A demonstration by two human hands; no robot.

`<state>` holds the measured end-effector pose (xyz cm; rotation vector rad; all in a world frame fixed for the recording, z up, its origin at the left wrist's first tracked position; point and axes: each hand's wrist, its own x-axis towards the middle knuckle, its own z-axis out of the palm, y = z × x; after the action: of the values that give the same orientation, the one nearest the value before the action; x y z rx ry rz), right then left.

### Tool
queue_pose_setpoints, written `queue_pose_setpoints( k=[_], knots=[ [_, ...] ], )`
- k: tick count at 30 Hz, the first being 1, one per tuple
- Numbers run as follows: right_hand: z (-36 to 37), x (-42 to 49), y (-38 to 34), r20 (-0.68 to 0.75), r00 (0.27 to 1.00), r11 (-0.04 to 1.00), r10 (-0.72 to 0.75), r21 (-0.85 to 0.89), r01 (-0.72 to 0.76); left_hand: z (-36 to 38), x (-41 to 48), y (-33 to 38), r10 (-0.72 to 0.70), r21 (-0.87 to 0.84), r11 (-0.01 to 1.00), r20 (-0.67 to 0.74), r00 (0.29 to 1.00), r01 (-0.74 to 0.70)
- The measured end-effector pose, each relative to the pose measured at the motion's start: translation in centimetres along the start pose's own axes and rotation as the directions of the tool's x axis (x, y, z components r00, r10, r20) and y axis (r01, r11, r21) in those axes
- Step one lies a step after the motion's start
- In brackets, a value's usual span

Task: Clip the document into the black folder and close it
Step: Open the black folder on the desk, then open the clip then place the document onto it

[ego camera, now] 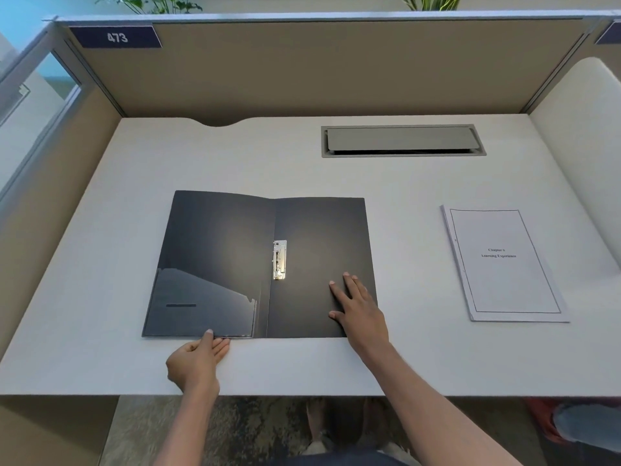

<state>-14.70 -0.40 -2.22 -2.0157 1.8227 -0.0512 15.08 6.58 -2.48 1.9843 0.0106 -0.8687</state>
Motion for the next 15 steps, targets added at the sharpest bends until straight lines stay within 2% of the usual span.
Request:
queue_pose_setpoints(
  k=[2,4,6,8,9,11,15],
  knots=[
    [0.0,0.0,0.0,-0.001,1.0,1.0,0.002,0.002,-0.002,0.0,-0.3,0.3,0.077,0.152,0.986,-0.039,0.996,-0.07],
    [0.1,0.0,0.1,-0.003,1.0,1.0,0.004,-0.003,-0.004,0.0,-0.8,0.6,0.271,0.386,0.891,-0.035,0.962,-0.237],
    [0.1,0.0,0.0,-0.006,1.0,1.0,0.005,-0.013,-0.005,0.0,-1.2,0.9,0.514,0.56,0.678,0.101,0.852,-0.476],
    [0.1,0.0,0.0,-0.009,1.0,1.0,0.005,-0.017,-0.005,0.4,-1.2,1.4,0.633,0.662,0.407,0.293,0.717,-0.629],
    [0.0,0.0,0.0,-0.007,1.0,1.0,0.004,-0.018,-0.004,0.7,-1.2,1.9,0.641,0.68,0.296,0.379,0.667,-0.671],
    [-0.1,0.0,-0.1,0.0,1.0,1.0,-0.001,-0.011,0.001,1.8,-1.3,3.0,0.608,0.666,0.174,0.506,0.611,-0.725],
    [-0.7,0.2,-0.5,0.03,1.0,1.0,0.009,0.004,-0.009,4.4,-1.3,5.5,0.549,0.631,0.092,0.613,0.568,-0.77]
  ],
)
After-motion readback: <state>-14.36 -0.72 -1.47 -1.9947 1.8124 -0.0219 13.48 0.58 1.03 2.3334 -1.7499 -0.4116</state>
